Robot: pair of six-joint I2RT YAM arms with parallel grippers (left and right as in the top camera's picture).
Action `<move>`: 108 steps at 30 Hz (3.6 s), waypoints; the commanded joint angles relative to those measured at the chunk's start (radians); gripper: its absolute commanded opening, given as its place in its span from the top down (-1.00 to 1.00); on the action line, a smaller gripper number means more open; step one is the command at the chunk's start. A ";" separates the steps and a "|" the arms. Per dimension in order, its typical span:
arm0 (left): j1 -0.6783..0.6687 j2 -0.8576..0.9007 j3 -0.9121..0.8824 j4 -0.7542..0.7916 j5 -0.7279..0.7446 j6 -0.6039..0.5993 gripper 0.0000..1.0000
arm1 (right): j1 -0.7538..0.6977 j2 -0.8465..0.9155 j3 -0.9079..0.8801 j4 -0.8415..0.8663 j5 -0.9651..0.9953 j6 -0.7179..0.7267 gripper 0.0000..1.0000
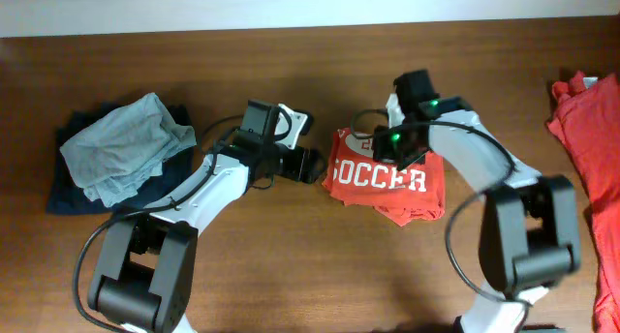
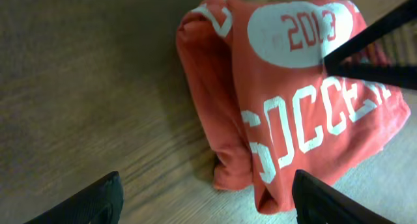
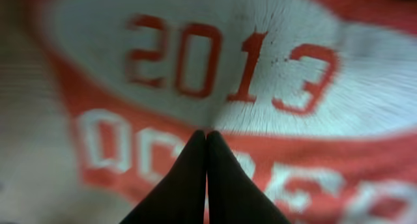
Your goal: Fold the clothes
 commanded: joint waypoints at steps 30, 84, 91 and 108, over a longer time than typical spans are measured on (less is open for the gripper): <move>-0.054 0.291 0.018 0.259 0.365 -0.267 -0.98 | -0.001 0.155 -0.052 -0.128 0.179 -0.077 0.92; -0.180 0.293 0.018 0.442 0.255 -0.561 -0.24 | -0.001 0.155 -0.052 -0.154 0.141 -0.077 0.92; -0.241 0.293 0.018 0.447 0.217 -0.561 -0.26 | -0.001 0.155 -0.052 -0.150 0.137 -0.078 0.91; -0.256 0.293 0.018 0.492 0.234 -0.624 0.83 | -0.002 0.155 -0.047 -0.177 0.134 -0.079 0.92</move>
